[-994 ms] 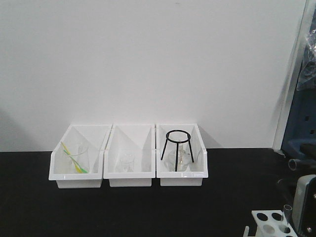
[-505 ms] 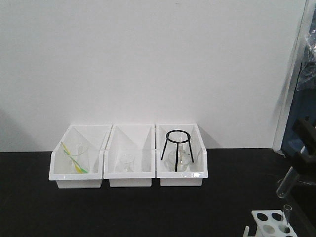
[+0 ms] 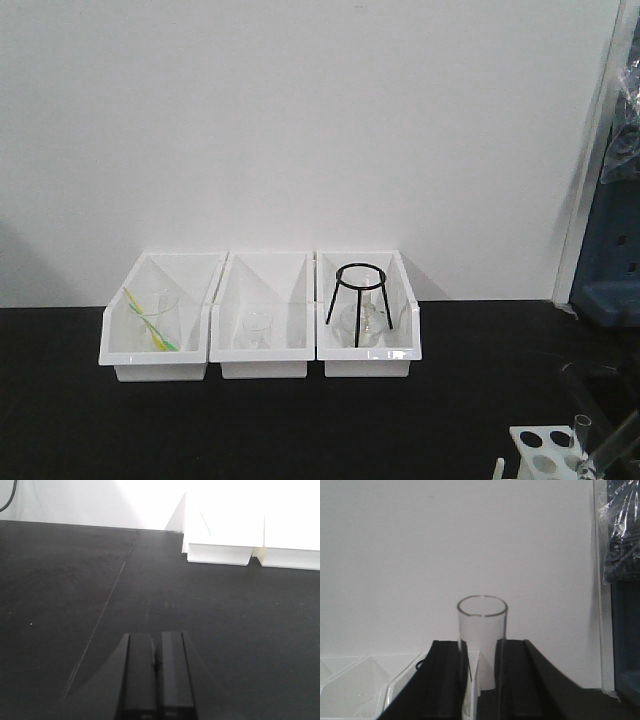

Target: Flip and reinsert test tube from rack

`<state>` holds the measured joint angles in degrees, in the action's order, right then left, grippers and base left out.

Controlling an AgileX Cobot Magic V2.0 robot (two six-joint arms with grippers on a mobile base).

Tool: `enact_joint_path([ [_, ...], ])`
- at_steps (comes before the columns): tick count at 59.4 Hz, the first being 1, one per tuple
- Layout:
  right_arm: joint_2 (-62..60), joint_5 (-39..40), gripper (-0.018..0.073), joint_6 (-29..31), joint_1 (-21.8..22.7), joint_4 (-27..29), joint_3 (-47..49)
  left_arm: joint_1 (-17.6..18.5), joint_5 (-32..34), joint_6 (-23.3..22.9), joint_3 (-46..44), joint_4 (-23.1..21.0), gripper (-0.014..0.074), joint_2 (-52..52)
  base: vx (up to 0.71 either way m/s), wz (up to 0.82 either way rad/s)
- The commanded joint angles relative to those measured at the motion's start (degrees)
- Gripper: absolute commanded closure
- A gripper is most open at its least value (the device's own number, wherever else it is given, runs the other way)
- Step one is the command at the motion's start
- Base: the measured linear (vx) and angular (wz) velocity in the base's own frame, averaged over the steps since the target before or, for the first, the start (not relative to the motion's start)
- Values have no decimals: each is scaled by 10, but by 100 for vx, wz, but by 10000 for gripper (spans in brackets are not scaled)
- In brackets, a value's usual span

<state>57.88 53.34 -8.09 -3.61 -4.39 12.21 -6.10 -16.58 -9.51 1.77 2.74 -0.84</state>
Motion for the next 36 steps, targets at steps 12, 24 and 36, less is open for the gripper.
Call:
enact_joint_path([
  [12, -2, -2, 568, 47, 2, -22, 13, 5, 50, 0, 1, -2, 603, -2, 0, 0],
  [24, 34, 13, 568, 47, 2, -31, 13, 5, 50, 0, 1, -2, 603, -2, 0, 0],
  [36, 78, 57, 568, 46, 2, -40, 13, 5, 50, 0, 1, -2, 603, -2, 0, 0],
])
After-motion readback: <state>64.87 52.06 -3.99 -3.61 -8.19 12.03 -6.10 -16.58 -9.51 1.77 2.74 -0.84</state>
